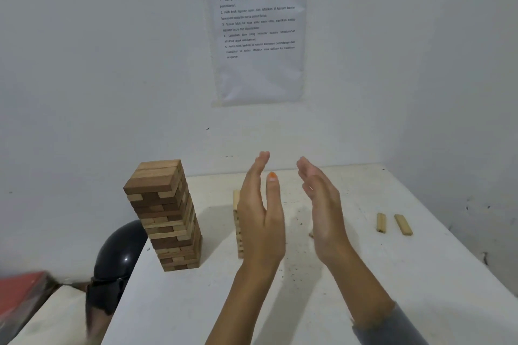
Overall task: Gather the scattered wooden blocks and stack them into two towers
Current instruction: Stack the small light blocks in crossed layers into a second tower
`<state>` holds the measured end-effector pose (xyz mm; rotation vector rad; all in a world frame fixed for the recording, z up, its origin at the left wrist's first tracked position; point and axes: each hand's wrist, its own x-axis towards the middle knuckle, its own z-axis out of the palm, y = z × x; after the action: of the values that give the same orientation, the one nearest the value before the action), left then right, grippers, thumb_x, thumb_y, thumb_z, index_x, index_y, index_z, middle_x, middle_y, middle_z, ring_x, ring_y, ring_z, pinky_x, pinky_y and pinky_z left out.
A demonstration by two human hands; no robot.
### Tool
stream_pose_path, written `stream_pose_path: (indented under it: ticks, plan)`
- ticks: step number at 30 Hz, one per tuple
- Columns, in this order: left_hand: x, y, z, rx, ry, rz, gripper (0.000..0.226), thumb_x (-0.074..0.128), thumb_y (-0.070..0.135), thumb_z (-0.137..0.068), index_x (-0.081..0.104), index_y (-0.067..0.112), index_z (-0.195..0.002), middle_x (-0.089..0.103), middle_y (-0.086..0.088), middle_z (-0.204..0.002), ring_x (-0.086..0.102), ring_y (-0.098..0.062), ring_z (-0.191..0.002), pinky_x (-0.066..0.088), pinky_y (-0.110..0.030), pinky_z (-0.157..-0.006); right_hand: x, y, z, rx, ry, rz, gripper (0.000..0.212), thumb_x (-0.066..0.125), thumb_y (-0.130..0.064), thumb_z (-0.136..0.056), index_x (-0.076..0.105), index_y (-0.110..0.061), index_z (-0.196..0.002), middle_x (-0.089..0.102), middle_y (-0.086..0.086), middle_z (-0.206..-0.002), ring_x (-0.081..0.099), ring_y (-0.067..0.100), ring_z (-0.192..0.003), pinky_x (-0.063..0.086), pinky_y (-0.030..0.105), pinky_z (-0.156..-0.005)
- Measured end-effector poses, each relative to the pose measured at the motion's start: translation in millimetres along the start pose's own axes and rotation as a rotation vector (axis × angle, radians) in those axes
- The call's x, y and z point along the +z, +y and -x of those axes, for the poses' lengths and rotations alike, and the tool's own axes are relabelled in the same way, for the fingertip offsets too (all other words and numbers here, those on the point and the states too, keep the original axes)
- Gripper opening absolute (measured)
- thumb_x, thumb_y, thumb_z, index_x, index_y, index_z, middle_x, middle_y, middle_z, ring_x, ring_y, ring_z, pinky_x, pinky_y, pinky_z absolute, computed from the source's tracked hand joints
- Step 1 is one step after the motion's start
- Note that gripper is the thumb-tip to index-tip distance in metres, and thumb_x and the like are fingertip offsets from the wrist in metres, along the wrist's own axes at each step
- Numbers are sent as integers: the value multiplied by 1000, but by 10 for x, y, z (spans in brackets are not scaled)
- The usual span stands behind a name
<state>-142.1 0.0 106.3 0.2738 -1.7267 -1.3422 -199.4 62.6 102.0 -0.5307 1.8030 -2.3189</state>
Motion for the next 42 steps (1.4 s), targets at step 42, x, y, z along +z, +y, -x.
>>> stream_pose_path:
  ticks: [42]
  plan:
    - [1350,-1364,335,-288,-571,-102,19,53,14,-98,65,24,-110,62,5,-93,55,3,-79,45,-15,-72,-2063,950,-523,5,177,828,50,57,3,-83,52,-25,-123,47,-7,-91,46,14,-80,38,13,-75]
